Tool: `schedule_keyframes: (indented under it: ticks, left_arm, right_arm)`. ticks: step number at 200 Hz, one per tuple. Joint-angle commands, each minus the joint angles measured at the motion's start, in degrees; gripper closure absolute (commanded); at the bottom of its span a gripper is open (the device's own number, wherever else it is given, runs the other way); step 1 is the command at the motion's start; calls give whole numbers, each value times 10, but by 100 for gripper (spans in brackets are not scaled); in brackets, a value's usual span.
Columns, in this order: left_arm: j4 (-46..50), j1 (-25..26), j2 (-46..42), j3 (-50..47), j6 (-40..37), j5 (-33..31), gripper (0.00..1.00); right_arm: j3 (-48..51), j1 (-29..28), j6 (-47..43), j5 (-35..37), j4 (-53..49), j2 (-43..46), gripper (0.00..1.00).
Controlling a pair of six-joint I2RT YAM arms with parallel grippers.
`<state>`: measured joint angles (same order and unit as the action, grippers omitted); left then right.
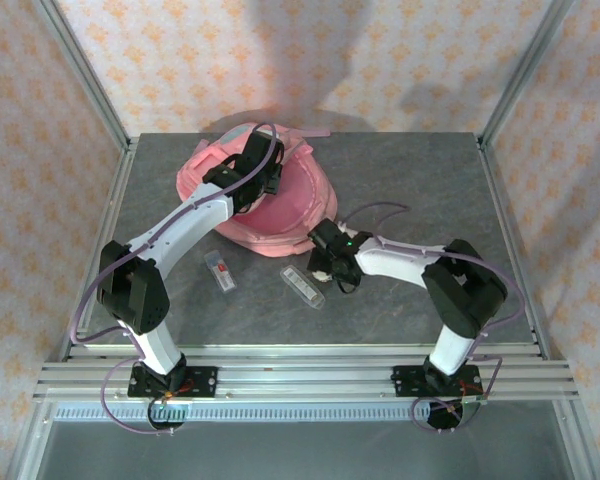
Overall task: Pack the student bag
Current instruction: Pick up the glasses case from the center of the table.
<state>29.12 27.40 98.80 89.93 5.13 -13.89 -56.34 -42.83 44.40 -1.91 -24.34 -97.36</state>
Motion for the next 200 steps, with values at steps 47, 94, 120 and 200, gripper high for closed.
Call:
schedule_keyframes:
  ticks: [47,94,120,200]
  left_arm:
    - [-20,3,-18,7,14,-13,100]
    - [-18,3,-18,10,13,-14,100]
    - [-16,3,-18,10,13,-14,100]
    - [-15,3,-18,8,17,-15,100]
  right_arm:
    - [49,41,-21,73,-58,62,10]
    - [17,43,-65,70,-46,32,10]
    - [10,37,-91,58,-27,45,9]
    - [-4,36,-106,70,-34,49,8]
